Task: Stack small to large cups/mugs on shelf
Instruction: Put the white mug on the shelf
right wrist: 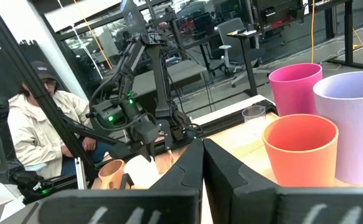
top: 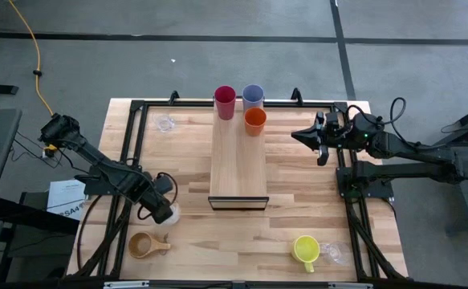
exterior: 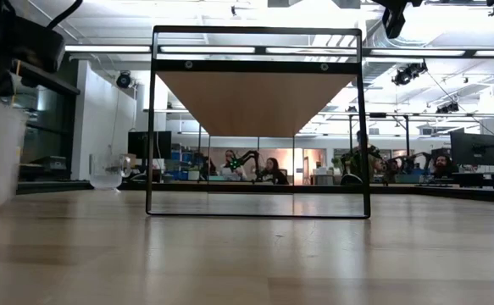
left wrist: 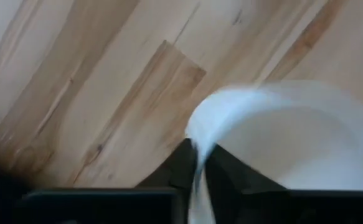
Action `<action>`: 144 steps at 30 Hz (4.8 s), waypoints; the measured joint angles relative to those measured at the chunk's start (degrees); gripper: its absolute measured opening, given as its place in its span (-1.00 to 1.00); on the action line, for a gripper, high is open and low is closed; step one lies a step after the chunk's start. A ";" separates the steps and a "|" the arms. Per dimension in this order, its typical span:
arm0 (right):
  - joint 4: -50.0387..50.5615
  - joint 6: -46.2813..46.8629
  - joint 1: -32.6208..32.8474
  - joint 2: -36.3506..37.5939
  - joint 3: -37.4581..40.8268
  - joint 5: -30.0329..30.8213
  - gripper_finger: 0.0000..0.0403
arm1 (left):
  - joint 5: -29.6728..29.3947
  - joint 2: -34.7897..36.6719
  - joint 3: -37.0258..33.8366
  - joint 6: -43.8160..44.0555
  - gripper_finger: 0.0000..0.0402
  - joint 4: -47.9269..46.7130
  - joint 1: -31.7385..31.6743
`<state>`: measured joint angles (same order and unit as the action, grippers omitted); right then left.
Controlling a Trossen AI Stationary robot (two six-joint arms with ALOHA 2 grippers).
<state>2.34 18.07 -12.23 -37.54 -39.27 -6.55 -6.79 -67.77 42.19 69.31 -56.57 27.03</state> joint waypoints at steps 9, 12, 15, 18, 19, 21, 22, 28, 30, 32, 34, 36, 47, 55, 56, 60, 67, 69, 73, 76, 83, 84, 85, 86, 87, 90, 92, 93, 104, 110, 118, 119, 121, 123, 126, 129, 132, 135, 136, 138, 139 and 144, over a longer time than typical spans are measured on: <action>-0.03 0.05 0.00 0.00 0.00 0.00 -1.00 | -1.84 1.68 3.80 -0.67 -0.98 -0.87 -0.02; -0.16 -0.02 -0.01 0.02 0.00 0.00 -1.00 | -2.51 4.10 7.60 -1.84 -0.98 -2.00 -0.02; -0.27 -0.05 0.00 0.00 0.00 0.00 -1.00 | -4.65 6.90 12.64 -3.28 -0.99 -4.43 -0.02; -0.32 -0.06 -0.02 0.00 0.00 0.00 -1.00 | -8.86 9.85 18.90 -5.26 -0.99 -6.35 0.00; -0.32 -0.07 0.00 0.01 0.00 0.00 -1.00 | -11.11 10.64 21.02 -6.14 -0.99 -6.70 0.00; -0.34 -0.07 0.00 0.01 0.00 0.00 -1.00 | -16.44 11.92 25.18 -8.75 -0.99 -6.93 -0.02; -0.35 -0.07 0.00 0.00 0.00 0.00 -1.00 | -19.76 12.24 27.15 -10.56 -0.99 -6.66 -0.02; -0.75 0.02 0.00 0.02 0.00 0.00 -1.00 | -34.14 12.66 33.04 -27.09 -1.00 1.44 -2.53; -1.35 0.04 -0.02 0.02 0.00 -0.01 -1.00 | -34.37 12.85 32.93 -33.05 -1.00 6.51 -5.12; -2.38 0.06 0.00 0.02 0.00 -0.02 -1.00 | -33.79 13.00 31.70 -38.73 -1.00 12.77 -7.67; -3.55 0.06 0.00 0.02 0.00 -0.02 -1.00 | -30.19 13.02 29.84 -44.52 -1.00 18.85 -10.68; -4.56 0.09 0.00 0.02 0.00 -0.04 -1.00 | -24.44 12.94 27.45 -48.44 -1.00 24.72 -14.52; -5.51 2.90 0.02 0.00 -0.02 -1.17 -1.00 | 3.51 12.83 10.32 -50.85 -1.00 56.64 -34.52; -5.48 2.90 0.02 0.00 -0.02 -2.64 -1.00 | 5.42 12.92 6.36 -49.05 -1.00 60.99 -35.95; -5.48 2.93 0.02 0.00 -0.01 -2.92 -1.00 | 5.42 12.92 6.15 -48.86 -1.00 61.26 -35.95; -5.30 2.91 0.02 0.01 -0.02 -3.15 -1.00 | 4.84 12.92 6.03 -48.41 -1.00 61.77 -36.06; -5.15 2.60 0.02 0.01 -0.01 -3.16 -1.00 | 5.01 12.92 6.03 -48.03 -1.00 61.67 -36.02; -5.15 2.55 0.02 0.00 -0.02 -3.15 -1.00 | 4.67 12.92 6.03 -48.03 -1.00 61.61 -36.02; -5.15 2.49 0.02 0.00 -0.02 -3.15 -1.00 | 1.48 12.93 6.24 -47.93 -1.00 60.80 -36.02; -5.14 2.49 0.02 0.00 -0.02 -3.15 -1.00 | -2.54 12.19 9.17 -47.49 -1.00 55.76 -36.32; -5.13 2.47 0.01 0.00 0.00 -3.15 -1.00 | -2.26 3.59 26.01 -43.17 -1.00 26.60 -44.81; -5.13 2.47 0.02 0.02 0.00 -3.15 -1.00 | -1.61 1.59 28.90 -43.09 -1.00 22.13 -46.21; -5.13 2.47 0.00 0.00 -0.02 -3.15 -1.00 | -0.88 -0.70 32.15 -43.09 -1.00 18.01 -47.46; -5.11 2.47 0.00 0.00 -0.01 -3.15 -1.00 | 0.00 -2.98 35.11 -43.05 -1.00 14.05 -48.55; -5.10 2.47 0.01 0.01 -0.02 -3.15 -1.00 | 1.00 -5.34 37.92 -43.04 -1.00 9.87 -49.57; -4.76 2.47 0.00 0.02 -0.02 -3.15 -1.00 | 3.33 -12.68 45.74 -43.11 -1.00 0.00 -51.97; -4.70 2.45 0.00 0.02 -0.02 -3.13 -1.00 | 3.79 -17.19 50.49 -43.32 -1.00 -5.51 -52.84; -4.67 2.46 0.02 0.02 -0.01 -3.15 -1.00 | 3.77 -19.34 52.69 -43.34 -1.00 -7.66 -53.08; -3.66 2.45 0.01 0.00 -0.01 -3.13 -1.00 | 1.47 -31.81 63.96 -43.34 -1.00 -15.14 -52.89; -3.28 2.45 0.02 0.00 -0.02 -3.13 -1.00 | -1.74 -32.50 64.05 -43.34 -1.00 -16.40 -52.95; -3.24 2.45 0.00 0.02 -0.02 -3.13 -1.00 | -1.24 -33.20 64.02 -46.46 -1.00 -16.41 -52.89; -3.23 2.45 0.00 0.02 0.00 -3.13 -1.00 | -1.59 -33.38 64.04 -46.57 -1.00 -16.13 -52.89; -3.23 2.45 0.01 0.00 -0.01 -3.13 -1.00 | -1.65 -33.72 64.00 -46.62 -1.00 -16.10 -52.94; -3.21 2.45 0.00 0.02 -0.01 -3.13 -1.00 | -1.68 -33.99 64.02 -47.42 -1.00 -15.69 -52.93; -3.20 2.47 0.00 0.01 -0.02 -3.13 -1.00 | -1.74 -34.45 64.02 -48.03 -0.99 -15.39 -52.89; -3.20 2.49 0.00 0.00 -0.02 -3.13 -1.00 | -1.84 -34.79 64.04 -48.05 -0.96 -14.95 -52.92; -3.20 2.60 0.00 0.02 -0.02 -3.13 -1.00 | -1.84 -34.91 64.02 -48.07 -0.86 -15.23 -52.92; -3.23 2.62 0.00 0.02 -0.02 -3.13 -1.00 | -1.85 -34.91 64.02 -48.19 -0.73 -15.11 -52.90; -3.23 2.62 0.00 0.02 0.00 -3.13 -1.00 | -1.85 -34.91 64.02 -48.23 -0.68 -15.08 -52.92; -3.23 2.60 0.00 0.01 -0.01 -3.13 -1.00 | -1.85 -34.91 64.02 -48.27 -0.59 -15.08 -52.96; -3.23 2.62 0.00 0.01 -0.01 -3.13 -1.00 | -1.85 -34.91 64.02 -48.27 -0.54 -15.08 -52.94; -3.23 2.53 0.00 0.02 -0.01 -3.13 -1.00 | -1.85 -34.91 64.02 -48.45 -0.31 -15.02 -52.94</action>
<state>-0.89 20.60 -12.23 -37.52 -39.28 -9.67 -8.64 -102.67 106.21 20.85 -71.59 -25.91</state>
